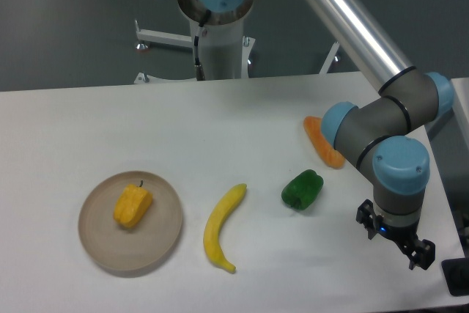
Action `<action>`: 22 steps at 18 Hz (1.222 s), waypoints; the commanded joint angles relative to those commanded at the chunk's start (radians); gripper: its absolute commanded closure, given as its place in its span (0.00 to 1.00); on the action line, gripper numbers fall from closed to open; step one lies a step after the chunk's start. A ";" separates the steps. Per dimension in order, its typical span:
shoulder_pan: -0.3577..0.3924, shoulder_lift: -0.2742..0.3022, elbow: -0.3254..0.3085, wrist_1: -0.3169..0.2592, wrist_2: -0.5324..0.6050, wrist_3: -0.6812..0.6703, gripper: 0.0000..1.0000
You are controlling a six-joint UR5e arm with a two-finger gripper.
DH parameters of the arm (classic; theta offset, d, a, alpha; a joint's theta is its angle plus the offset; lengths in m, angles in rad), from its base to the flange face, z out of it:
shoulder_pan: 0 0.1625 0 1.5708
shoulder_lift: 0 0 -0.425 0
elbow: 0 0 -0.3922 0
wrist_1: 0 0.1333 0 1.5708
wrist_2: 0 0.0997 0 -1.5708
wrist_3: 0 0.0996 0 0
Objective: Pick up the yellow pepper from the plate
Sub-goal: 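Move the open gripper over the yellow pepper on the plate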
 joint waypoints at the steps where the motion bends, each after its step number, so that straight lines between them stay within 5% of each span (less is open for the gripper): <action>1: 0.000 0.000 0.000 0.000 0.002 -0.002 0.00; 8: -0.046 0.028 -0.028 -0.008 0.000 -0.055 0.00; 16: -0.139 0.204 -0.265 -0.014 -0.040 -0.299 0.00; 22: -0.276 0.340 -0.438 -0.028 -0.112 -0.645 0.00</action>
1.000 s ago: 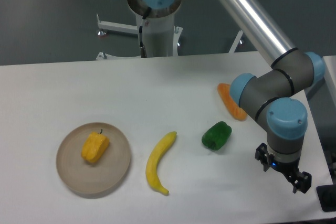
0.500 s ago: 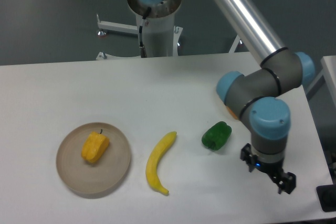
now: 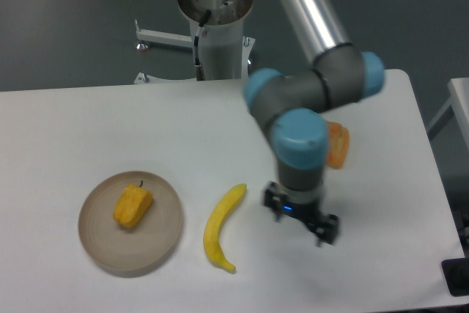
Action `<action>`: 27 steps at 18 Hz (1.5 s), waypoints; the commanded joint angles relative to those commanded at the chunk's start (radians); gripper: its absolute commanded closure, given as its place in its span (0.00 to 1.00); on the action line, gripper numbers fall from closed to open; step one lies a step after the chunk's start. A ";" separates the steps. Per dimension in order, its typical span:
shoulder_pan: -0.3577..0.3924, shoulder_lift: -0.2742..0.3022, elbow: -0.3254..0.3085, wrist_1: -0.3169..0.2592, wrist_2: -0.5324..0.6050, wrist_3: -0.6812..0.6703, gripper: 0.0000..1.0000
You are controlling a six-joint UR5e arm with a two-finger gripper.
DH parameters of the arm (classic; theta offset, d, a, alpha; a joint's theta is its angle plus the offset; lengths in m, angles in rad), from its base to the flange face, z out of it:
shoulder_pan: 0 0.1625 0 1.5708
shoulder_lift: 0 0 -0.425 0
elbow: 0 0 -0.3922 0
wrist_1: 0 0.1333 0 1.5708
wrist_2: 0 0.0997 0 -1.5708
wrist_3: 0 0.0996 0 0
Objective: Pick up the yellow pepper from the plate
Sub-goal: 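Move the open gripper over the yellow pepper on the plate, then lower the gripper onto the yellow pepper and close on it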
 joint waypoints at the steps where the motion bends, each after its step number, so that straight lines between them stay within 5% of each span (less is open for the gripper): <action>1: -0.026 0.012 -0.021 0.000 -0.002 -0.048 0.00; 9: -0.161 0.035 -0.130 0.003 -0.057 -0.263 0.00; 19: -0.267 0.032 -0.187 0.009 -0.052 -0.295 0.00; 27: -0.279 0.022 -0.200 0.020 -0.046 -0.295 0.00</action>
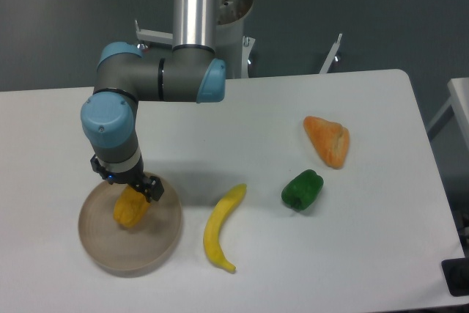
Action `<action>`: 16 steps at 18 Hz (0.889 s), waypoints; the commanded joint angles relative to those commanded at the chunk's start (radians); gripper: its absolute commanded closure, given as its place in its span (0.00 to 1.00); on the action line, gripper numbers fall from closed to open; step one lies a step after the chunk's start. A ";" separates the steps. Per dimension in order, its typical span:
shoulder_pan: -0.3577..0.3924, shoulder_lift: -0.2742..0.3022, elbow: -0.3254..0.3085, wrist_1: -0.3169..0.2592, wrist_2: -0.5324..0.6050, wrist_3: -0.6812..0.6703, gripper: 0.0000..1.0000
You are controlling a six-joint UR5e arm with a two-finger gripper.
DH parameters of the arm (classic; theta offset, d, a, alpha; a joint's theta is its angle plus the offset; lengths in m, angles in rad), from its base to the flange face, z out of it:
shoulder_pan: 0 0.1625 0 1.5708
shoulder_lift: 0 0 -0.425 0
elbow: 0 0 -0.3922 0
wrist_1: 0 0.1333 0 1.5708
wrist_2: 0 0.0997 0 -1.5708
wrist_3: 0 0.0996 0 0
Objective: Pick up the yellow pepper from the plate
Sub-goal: 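Lower the gripper onto the yellow pepper and close on it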
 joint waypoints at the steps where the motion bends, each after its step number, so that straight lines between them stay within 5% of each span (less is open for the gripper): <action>1: -0.003 -0.003 -0.002 0.000 0.000 0.000 0.00; 7: -0.003 -0.006 -0.003 0.006 0.000 0.005 0.00; 8: -0.003 -0.006 -0.003 0.012 0.000 0.006 0.07; 10: -0.003 -0.006 -0.003 0.025 0.000 0.012 0.41; 11: -0.003 -0.006 -0.003 0.026 0.000 0.015 0.50; 13: -0.003 -0.006 0.000 0.026 0.000 0.017 0.61; 16: -0.003 -0.003 0.006 0.026 -0.002 0.018 0.64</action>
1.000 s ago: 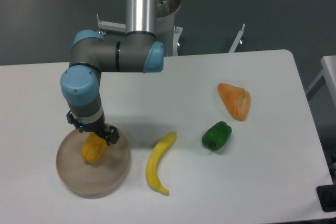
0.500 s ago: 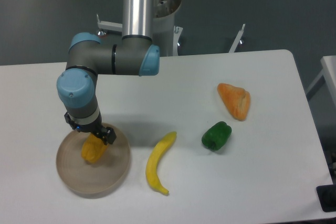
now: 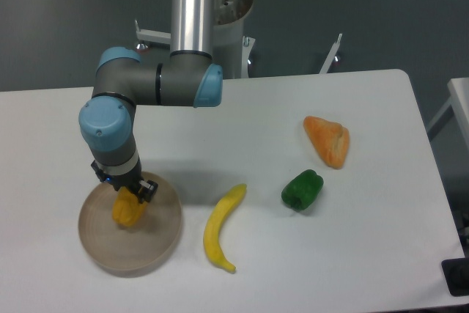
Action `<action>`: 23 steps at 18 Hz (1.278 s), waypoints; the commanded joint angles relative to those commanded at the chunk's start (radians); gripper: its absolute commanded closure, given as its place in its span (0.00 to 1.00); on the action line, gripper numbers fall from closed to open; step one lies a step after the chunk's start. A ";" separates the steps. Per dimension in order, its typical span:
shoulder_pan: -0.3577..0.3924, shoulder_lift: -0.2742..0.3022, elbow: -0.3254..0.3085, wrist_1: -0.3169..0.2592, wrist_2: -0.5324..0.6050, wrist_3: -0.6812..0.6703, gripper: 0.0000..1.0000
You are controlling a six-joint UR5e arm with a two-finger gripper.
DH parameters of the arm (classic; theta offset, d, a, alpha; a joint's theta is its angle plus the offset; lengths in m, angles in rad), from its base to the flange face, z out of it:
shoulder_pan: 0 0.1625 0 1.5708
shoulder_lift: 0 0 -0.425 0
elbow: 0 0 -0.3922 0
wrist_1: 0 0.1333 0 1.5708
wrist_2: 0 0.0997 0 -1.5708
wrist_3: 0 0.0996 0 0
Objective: Pick up the yellow pepper from the plate
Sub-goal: 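Lower the gripper onto the yellow pepper and close on it, then lift the yellow pepper up off the plate toward the banana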
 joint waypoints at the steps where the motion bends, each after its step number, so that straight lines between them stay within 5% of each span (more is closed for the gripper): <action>1: 0.000 0.000 0.006 0.000 0.000 0.003 0.64; 11: 0.095 0.063 0.049 -0.023 0.002 0.141 0.64; 23: 0.317 0.091 0.058 -0.031 0.069 0.577 0.64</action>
